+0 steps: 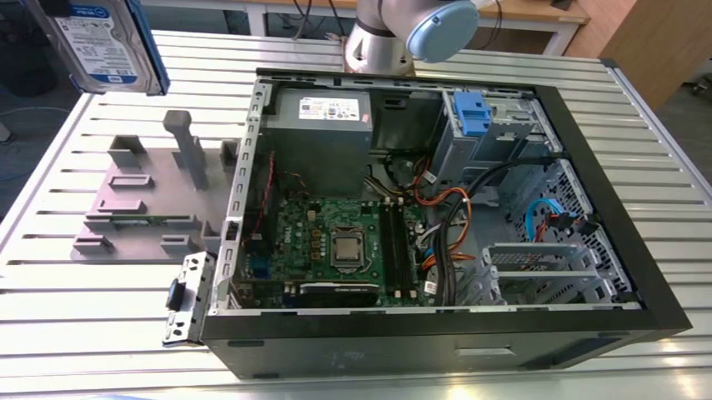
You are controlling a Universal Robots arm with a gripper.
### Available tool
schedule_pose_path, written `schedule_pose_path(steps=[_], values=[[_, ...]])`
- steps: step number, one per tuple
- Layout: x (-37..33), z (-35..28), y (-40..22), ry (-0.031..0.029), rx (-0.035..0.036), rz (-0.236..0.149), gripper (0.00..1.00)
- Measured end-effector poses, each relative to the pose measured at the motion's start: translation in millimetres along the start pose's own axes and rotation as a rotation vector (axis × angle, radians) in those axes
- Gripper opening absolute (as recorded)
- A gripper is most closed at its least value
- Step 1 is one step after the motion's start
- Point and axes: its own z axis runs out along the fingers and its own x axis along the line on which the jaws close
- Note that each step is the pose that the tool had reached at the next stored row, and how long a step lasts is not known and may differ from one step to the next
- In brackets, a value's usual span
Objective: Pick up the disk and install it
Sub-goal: 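Pick up the disk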
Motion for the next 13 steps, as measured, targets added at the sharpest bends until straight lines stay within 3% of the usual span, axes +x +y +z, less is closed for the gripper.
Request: schedule_pose_path(steps=[13], values=[[-0.1,-3.4,0.0,0.0000,-0.0001,0.000,0.36]])
